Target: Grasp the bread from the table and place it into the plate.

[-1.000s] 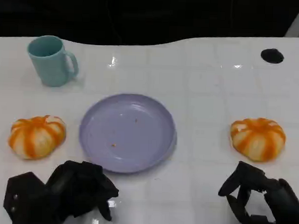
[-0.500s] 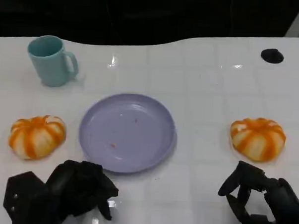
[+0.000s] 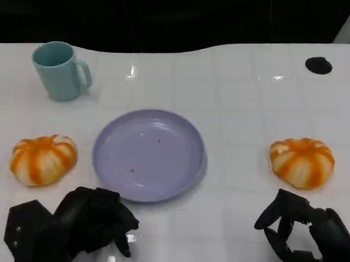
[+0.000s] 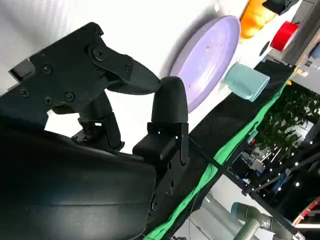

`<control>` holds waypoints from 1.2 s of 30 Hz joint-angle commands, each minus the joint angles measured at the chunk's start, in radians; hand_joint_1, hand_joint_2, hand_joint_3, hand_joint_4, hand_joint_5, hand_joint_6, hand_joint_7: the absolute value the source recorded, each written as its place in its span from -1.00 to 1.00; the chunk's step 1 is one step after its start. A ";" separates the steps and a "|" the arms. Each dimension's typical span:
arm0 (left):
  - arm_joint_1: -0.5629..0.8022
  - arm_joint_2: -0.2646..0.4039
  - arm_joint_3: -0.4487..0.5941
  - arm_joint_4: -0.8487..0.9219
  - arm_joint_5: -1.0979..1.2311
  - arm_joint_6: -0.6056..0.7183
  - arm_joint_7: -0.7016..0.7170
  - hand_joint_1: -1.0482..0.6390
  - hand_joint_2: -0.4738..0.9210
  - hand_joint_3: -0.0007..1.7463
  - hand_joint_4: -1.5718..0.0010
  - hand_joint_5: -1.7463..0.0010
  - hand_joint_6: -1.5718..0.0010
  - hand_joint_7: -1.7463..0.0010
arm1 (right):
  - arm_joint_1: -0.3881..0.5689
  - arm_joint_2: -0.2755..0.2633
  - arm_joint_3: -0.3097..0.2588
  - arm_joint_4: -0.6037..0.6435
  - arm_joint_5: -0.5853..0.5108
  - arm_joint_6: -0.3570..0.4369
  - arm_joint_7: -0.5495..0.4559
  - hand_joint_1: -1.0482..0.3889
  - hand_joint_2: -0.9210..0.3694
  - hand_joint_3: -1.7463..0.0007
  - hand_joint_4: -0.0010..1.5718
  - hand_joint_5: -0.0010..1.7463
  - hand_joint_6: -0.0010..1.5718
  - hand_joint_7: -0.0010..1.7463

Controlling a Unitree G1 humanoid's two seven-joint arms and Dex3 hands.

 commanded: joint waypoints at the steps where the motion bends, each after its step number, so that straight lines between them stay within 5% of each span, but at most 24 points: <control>1: -0.006 0.020 0.007 0.003 -0.003 -0.011 -0.005 -1.00 0.87 -0.98 -0.86 -0.18 -0.94 0.26 | -0.007 0.001 -0.014 0.003 0.034 -0.013 -0.012 0.13 -0.46 -0.07 -0.17 0.86 -0.12 0.29; 8: -0.004 0.019 0.007 -0.002 -0.005 -0.001 -0.002 -1.00 0.86 -0.98 -0.86 -0.19 -0.94 0.26 | -0.018 -0.013 -0.032 -0.022 0.005 0.005 -0.041 0.07 -0.56 0.25 -0.18 0.45 -0.01 -0.16; 19: 0.001 0.013 0.002 -0.001 0.003 -0.009 0.006 -1.00 0.86 -0.98 -0.87 -0.20 -0.94 0.25 | -0.028 -0.074 -0.063 -0.118 -0.238 0.105 -0.193 0.00 -0.92 0.81 -0.40 -0.21 -0.14 -0.76; 25: -0.004 0.010 0.004 0.008 -0.003 -0.012 0.001 -1.00 0.86 -0.98 -0.86 -0.19 -0.93 0.25 | -0.040 -0.134 -0.047 -0.186 -0.418 0.219 -0.258 -0.04 -1.00 0.96 -0.56 -0.59 -0.29 -0.97; 36: -0.010 0.008 0.005 0.024 -0.006 -0.024 -0.004 -1.00 0.85 -0.98 -0.87 -0.19 -0.93 0.25 | -0.056 -0.207 0.010 -0.320 -0.629 0.481 -0.224 -0.14 -0.97 0.99 -0.91 -0.75 -0.63 -1.00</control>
